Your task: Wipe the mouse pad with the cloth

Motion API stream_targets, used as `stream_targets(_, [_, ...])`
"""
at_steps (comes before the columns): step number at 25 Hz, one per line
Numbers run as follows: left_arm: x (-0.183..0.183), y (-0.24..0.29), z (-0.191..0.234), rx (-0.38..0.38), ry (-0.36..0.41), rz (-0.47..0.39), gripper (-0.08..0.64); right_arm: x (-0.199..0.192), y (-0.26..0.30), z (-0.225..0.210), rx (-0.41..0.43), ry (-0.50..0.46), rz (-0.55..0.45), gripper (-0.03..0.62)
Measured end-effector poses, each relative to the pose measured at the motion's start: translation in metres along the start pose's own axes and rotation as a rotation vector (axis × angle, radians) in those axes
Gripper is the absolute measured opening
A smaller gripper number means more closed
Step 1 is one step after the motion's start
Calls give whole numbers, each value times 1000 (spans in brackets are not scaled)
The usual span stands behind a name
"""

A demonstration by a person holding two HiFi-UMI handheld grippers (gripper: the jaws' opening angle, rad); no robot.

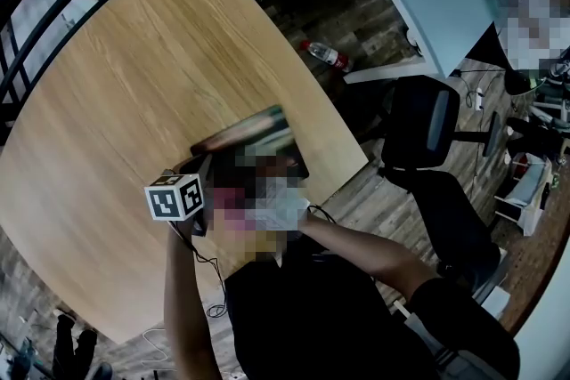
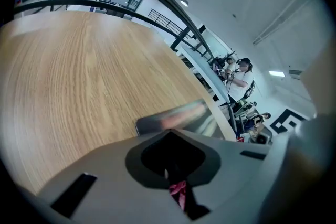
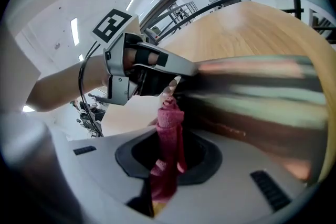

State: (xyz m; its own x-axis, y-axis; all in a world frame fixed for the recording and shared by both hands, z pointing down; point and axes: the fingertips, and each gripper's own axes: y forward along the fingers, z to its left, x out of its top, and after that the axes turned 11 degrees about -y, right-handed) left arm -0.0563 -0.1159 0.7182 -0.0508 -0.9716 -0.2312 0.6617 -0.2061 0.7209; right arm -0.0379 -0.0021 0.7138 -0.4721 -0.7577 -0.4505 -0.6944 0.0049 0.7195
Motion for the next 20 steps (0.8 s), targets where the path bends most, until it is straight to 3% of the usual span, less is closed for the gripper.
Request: stream_targets(20, [1, -1, 0, 6, -26, -15, 21, -38, -66, -62, -123, 159, -5, 74])
